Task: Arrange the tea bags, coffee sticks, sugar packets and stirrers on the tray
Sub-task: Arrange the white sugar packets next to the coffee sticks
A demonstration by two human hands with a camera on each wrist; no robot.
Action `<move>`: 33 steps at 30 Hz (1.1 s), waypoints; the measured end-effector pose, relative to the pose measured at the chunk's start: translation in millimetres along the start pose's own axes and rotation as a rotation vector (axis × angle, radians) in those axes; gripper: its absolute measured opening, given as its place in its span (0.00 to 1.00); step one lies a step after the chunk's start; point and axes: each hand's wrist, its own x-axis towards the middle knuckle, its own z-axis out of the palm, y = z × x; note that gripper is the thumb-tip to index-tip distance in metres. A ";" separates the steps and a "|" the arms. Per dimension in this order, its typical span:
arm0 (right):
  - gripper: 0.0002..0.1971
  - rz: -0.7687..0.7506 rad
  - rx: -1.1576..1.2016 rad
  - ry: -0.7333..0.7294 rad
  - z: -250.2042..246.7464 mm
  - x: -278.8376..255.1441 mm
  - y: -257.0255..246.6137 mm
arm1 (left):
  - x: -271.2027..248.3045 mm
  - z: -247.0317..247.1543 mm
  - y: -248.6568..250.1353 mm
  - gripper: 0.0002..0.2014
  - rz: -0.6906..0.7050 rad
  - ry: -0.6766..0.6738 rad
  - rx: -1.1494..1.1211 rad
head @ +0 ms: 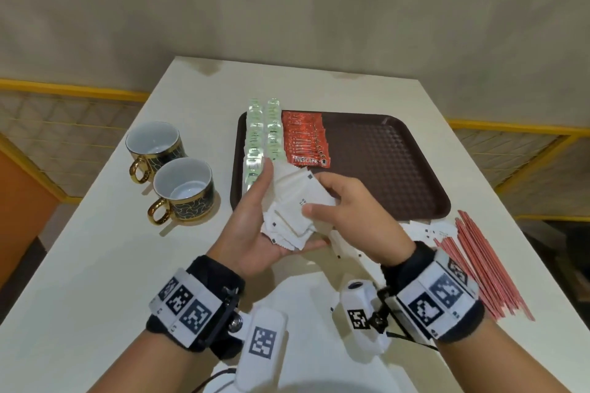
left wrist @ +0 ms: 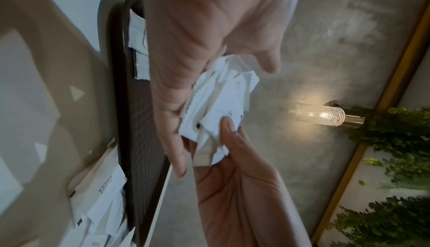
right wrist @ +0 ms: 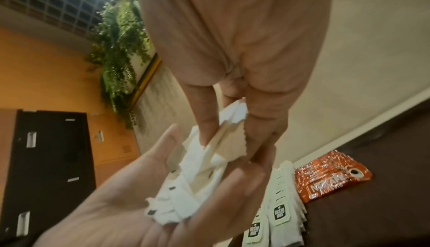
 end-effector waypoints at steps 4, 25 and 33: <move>0.17 -0.069 -0.153 0.010 3.9 5.9 2.4 | 3.3 0.9 0.1 0.20 0.028 0.075 0.060; 0.09 0.099 0.453 0.189 -37.4 2.2 6.7 | 10.6 11.4 -3.9 0.12 0.218 0.286 -0.032; 0.07 0.153 0.704 0.221 -50.6 3.1 8.0 | 12.7 13.7 -2.1 0.08 0.266 0.301 0.052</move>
